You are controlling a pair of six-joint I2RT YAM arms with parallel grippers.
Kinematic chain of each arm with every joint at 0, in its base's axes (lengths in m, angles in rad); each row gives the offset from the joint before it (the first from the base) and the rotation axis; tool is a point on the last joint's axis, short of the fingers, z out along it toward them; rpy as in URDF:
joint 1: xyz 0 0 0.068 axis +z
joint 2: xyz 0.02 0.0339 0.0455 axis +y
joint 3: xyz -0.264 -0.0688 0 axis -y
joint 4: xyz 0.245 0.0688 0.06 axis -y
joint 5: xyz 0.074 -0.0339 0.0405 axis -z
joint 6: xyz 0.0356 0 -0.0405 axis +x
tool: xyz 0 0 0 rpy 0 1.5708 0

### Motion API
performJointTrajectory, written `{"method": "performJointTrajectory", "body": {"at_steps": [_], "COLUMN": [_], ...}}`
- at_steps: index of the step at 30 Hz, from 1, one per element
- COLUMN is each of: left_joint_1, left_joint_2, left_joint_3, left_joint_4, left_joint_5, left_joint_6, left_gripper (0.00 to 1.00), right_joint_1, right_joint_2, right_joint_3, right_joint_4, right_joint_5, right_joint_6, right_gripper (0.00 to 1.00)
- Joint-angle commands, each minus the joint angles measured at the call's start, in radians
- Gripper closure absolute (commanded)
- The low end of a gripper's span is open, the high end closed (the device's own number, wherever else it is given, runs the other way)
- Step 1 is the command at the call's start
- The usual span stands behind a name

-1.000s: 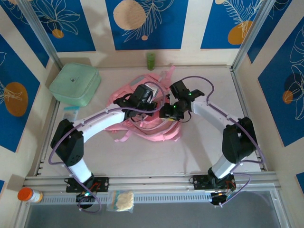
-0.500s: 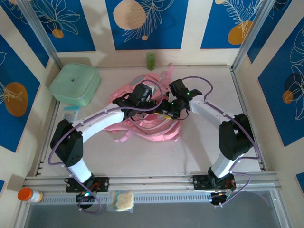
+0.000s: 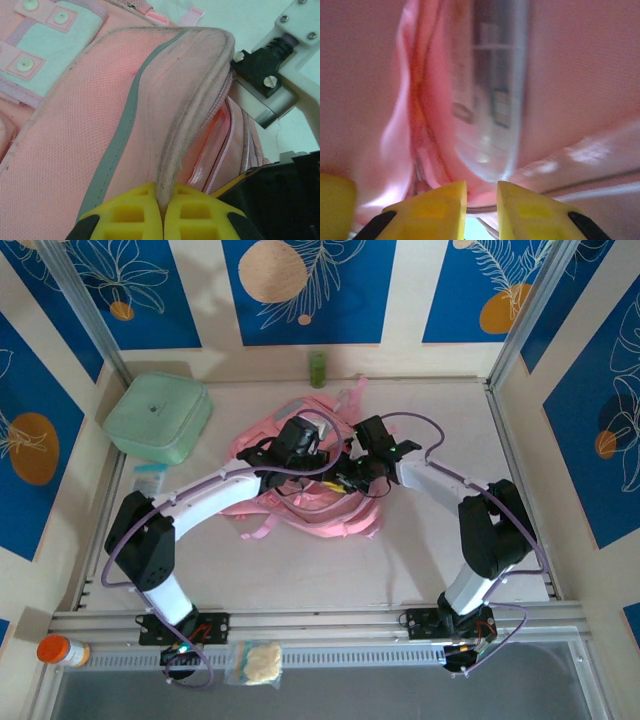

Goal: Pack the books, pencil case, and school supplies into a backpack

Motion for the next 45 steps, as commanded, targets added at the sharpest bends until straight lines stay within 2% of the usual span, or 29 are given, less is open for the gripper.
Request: {"method": "performJointTrajectory", "body": {"at_steps": [1, 5, 9, 13, 19, 24, 29, 34, 37, 40, 42, 45], "left_joint_1": [0.001, 0.007, 0.018, 0.018, 0.019, 0.019, 0.019, 0.019, 0.021, 0.02, 0.019, 0.021], "left_joint_2": [-0.053, -0.062, -0.068, -0.071, -0.069, -0.067, -0.064, -0.065, -0.061, -0.046, -0.024, 0.007], "left_joint_3": [0.002, -0.014, -0.02, -0.031, -0.022, -0.023, -0.028, -0.031, -0.034, -0.037, -0.04, -0.042], "left_joint_4": [0.101, 0.119, 0.12, 0.143, 0.138, 0.146, 0.156, 0.148, 0.143, 0.143, 0.14, 0.116], "left_joint_5": [0.023, 0.014, 0.029, 0.044, 0.062, 0.077, 0.074, 0.062, 0.064, 0.098, 0.139, 0.192], "left_joint_6": [-0.033, -0.044, -0.05, -0.057, -0.064, -0.074, -0.079, -0.074, -0.075, -0.074, -0.073, -0.079], "left_gripper": [1.0, 1.0, 1.0, 1.0, 1.0, 1.0, 1.0, 1.0, 1.0, 1.0, 1.0, 0.99], "right_joint_1": [0.025, 0.044, 0.022, 0.01, 0.04, 0.067, 0.097, 0.073, 0.059, 0.025, 0.007, -0.015], "right_joint_2": [0.046, 0.062, -0.031, -0.03, 0.038, 0.097, 0.109, 0.033, -0.045, -0.122, -0.182, -0.249], "right_joint_3": [-0.006, -0.03, -0.11, -0.061, -0.036, -0.006, 0.043, -0.049, -0.103, -0.151, -0.166, -0.157], "right_joint_4": [0.147, 0.247, 0.285, 0.079, 0.016, 0.136, 0.205, 0.242, 0.214, 0.196, 0.128, -0.025], "right_joint_5": [-0.042, -0.067, -0.014, 0.092, 0.194, 0.136, 0.111, 0.114, 0.142, 0.101, 0.124, 0.223], "right_joint_6": [0.073, 0.11, 0.102, 0.061, 0.065, 0.096, 0.097, 0.085, 0.035, -0.022, -0.064, -0.112], "right_gripper": [0.78, 0.8, 0.8, 0.83, 0.89, 0.96, 0.98, 0.96, 0.91, 0.86, 0.84, 0.83]}}
